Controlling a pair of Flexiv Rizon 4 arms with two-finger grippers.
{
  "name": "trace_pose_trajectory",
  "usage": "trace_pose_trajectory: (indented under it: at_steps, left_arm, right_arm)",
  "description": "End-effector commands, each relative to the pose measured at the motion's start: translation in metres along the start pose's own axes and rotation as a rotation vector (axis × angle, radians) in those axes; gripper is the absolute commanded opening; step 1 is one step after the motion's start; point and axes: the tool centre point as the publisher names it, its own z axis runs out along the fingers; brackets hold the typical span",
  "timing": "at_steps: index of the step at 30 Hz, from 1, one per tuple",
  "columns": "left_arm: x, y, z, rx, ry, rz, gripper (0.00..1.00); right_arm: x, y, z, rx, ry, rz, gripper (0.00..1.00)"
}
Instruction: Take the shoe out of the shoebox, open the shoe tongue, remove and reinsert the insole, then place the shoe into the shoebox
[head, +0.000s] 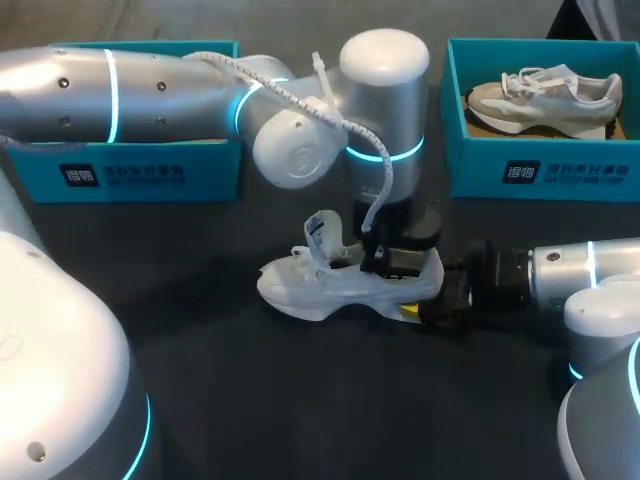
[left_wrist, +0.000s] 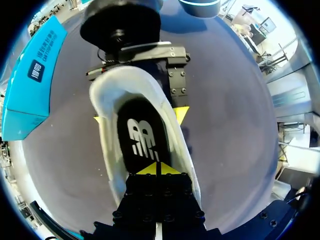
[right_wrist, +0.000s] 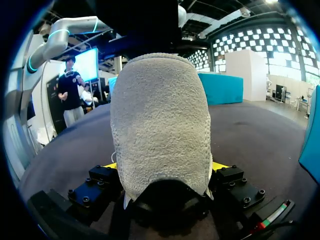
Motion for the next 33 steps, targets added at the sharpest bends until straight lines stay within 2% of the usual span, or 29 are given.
trace_pose_trajectory:
  at_steps: [1, 9, 22, 33]
  left_arm:
    - [0.009, 0.006, 0.007, -0.003, 0.006, -0.006, 0.0]
    - [0.016, 0.02, 0.012, -0.022, 0.065, -0.065, 0.0]
    - [0.028, 0.021, 0.018, -0.017, 0.102, -0.138, 0.0]
    - [0.031, 0.021, 0.028, -0.018, 0.05, -0.188, 0.0]
  right_arm:
    - [0.0, -0.002, 0.001, 0.003, -0.001, 0.001, 0.0]
    - [0.0, -0.002, 0.001, 0.003, -0.001, 0.001, 0.0]
    - [0.0, -0.002, 0.001, 0.003, -0.001, 0.001, 0.0]
    - [0.0, -0.002, 0.001, 0.003, -0.001, 0.001, 0.0]
